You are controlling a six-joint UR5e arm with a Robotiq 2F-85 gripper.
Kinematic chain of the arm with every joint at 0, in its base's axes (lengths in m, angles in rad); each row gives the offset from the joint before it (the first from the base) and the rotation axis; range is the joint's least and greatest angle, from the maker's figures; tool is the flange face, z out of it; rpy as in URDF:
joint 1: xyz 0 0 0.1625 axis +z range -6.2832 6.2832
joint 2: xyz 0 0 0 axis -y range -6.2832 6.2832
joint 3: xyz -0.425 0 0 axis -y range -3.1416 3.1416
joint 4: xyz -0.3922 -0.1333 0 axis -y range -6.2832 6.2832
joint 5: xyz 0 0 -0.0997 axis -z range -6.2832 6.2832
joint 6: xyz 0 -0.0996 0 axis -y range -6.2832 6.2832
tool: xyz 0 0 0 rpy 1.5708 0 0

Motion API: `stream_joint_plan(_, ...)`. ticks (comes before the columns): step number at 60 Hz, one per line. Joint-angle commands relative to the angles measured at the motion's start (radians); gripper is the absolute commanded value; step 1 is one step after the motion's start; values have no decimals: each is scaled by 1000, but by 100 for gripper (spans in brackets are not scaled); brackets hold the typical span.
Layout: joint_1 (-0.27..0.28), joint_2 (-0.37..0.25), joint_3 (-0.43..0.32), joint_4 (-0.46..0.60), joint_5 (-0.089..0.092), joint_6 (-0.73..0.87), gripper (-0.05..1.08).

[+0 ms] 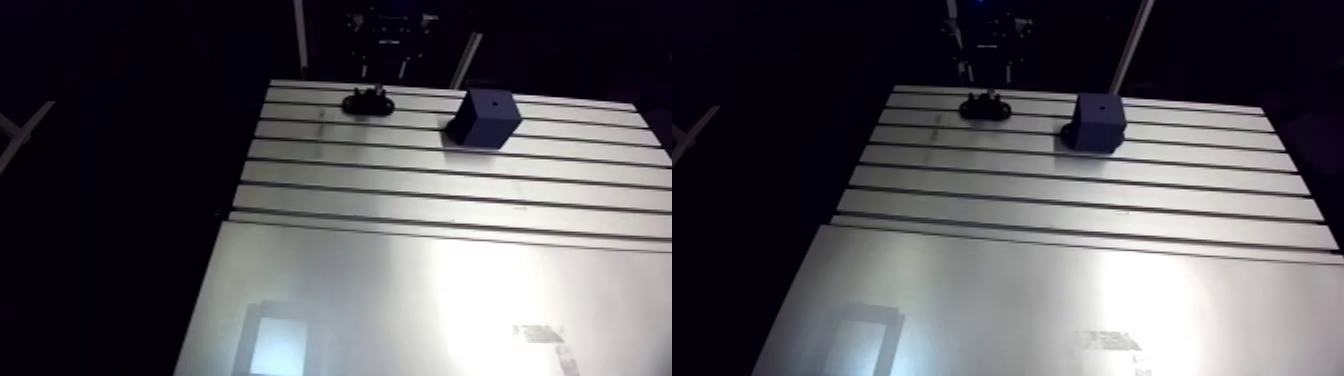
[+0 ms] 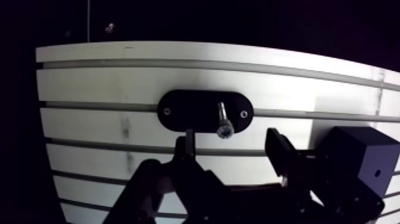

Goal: Pick up the M10 bolt and insert it into the hole until fully seated.

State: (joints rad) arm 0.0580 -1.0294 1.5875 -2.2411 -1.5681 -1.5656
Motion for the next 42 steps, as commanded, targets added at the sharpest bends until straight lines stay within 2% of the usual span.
stream_joint_plan(1,0,19,-5,-1,0,-1,38)
stream_joint_plan(42,2,42,-18,-1,0,-1,44)
